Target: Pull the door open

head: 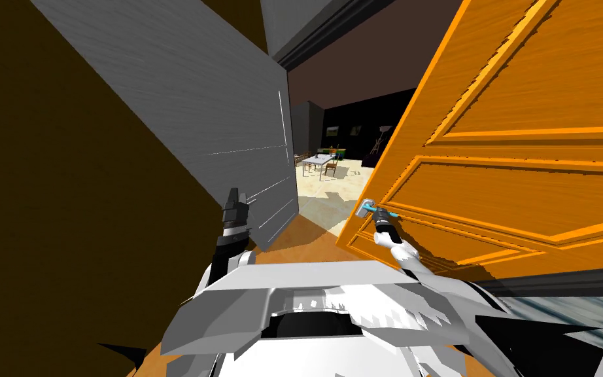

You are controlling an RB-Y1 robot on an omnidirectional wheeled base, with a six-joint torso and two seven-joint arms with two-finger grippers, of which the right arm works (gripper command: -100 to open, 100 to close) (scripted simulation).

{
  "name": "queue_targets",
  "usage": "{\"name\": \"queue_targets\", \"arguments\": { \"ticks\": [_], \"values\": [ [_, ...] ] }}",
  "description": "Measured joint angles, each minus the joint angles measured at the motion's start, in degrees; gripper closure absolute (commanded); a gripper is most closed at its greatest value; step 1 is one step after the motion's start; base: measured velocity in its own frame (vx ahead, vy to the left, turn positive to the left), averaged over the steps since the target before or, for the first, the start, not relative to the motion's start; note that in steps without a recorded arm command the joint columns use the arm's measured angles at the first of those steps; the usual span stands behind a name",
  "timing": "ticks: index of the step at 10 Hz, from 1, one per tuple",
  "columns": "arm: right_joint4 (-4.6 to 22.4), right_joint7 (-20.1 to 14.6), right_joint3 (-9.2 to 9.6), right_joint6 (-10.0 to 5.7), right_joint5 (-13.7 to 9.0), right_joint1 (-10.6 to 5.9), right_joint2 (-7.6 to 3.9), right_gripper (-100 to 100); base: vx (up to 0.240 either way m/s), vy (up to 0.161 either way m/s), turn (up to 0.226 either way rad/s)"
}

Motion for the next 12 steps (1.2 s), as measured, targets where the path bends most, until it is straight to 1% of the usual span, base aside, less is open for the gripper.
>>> {"name": "queue_targets", "arguments": {
  "ticks": [2, 3, 4, 5, 6, 7, 8, 10, 11, 12],
  "values": [
    [-0.52, -0.89, 1.58, 0.64, 0.60, -0.38, 0.09, 100, -0.229, -0.047, 0.066],
    [-1.47, -1.16, 2.14, 0.97, 0.81, -0.12, 0.26, 100, -0.105, -0.023, 0.043],
    [-1.55, -1.21, 2.37, 1.08, 0.89, -0.02, 0.48, 100, -0.152, -0.024, 0.066],
    [-1.80, -1.43, 2.87, 0.99, 1.03, 0.05, 0.47, 100, -0.230, -0.031, 0.080],
    [-1.46, -2.08, 3.66, 0.56, 1.23, -0.35, 0.13, 100, -0.234, -0.025, 0.061],
    [-2.50, -2.41, 4.13, 0.79, 1.35, -0.06, 0.15, 100, -0.215, -0.049, 0.054],
    [-2.57, -2.71, 4.86, 0.85, 1.56, -0.22, 0.23, 100, -0.253, -0.074, 0.081],
    [-4.59, -3.07, 6.13, 1.36, 1.96, 0.46, 0.68, 100, -0.240, -0.045, 0.075],
    [-4.30, -3.46, 7.03, 1.10, 2.24, 0.13, 0.68, 100, -0.249, -0.022, 0.065],
    [-4.78, -3.97, 7.82, 0.97, 2.46, 0.30, 0.54, 100, -0.293, -0.031, 0.060]
  ]
}}
